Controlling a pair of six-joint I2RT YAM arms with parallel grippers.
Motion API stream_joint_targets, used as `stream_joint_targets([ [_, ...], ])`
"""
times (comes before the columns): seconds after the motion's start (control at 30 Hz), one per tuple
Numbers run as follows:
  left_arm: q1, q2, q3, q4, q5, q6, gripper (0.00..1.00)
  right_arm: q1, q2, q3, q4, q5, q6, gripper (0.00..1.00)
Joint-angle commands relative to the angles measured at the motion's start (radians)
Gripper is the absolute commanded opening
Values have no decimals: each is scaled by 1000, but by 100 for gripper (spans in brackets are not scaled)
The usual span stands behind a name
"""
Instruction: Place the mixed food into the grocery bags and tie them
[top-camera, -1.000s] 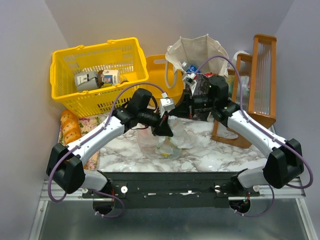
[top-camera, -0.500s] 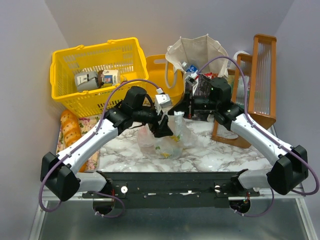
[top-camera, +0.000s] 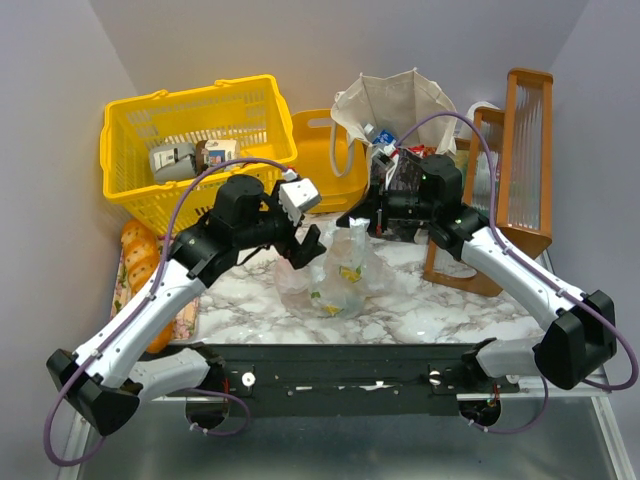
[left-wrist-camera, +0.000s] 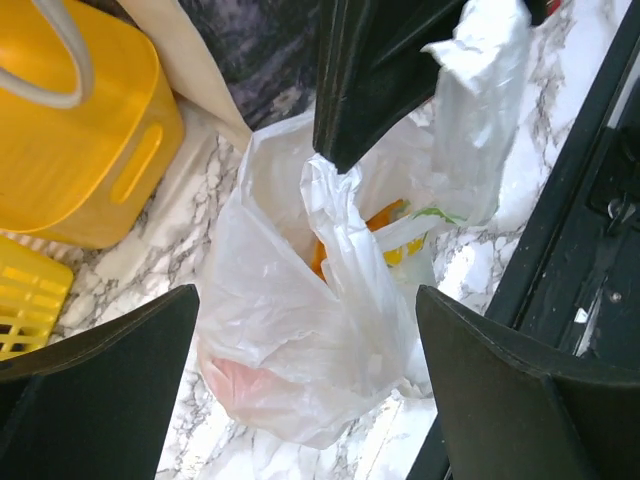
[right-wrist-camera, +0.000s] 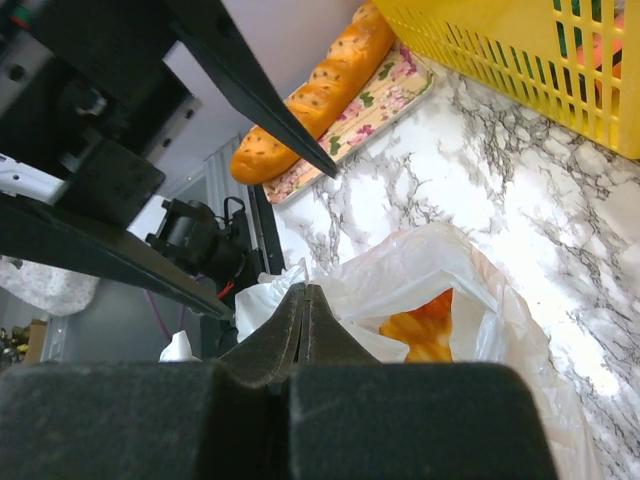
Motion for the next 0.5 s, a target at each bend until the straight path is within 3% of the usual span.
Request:
stream_joint_targets([
  [0.0, -13, -63, 21, 160, 63, -148, 94, 7, 12, 40, -20, 26, 1, 1],
  [0.17, -64, -49, -5, 383, 118, -264, 94, 8, 15, 43, -28, 26, 1, 1],
  [0.37, -88, 45, 32, 421, 111, -278, 94, 7, 9, 43, -31, 24, -1, 1],
  [0.47, -99, 77, 44, 424, 117, -273, 88, 8, 9, 43, -31, 24, -1, 1],
])
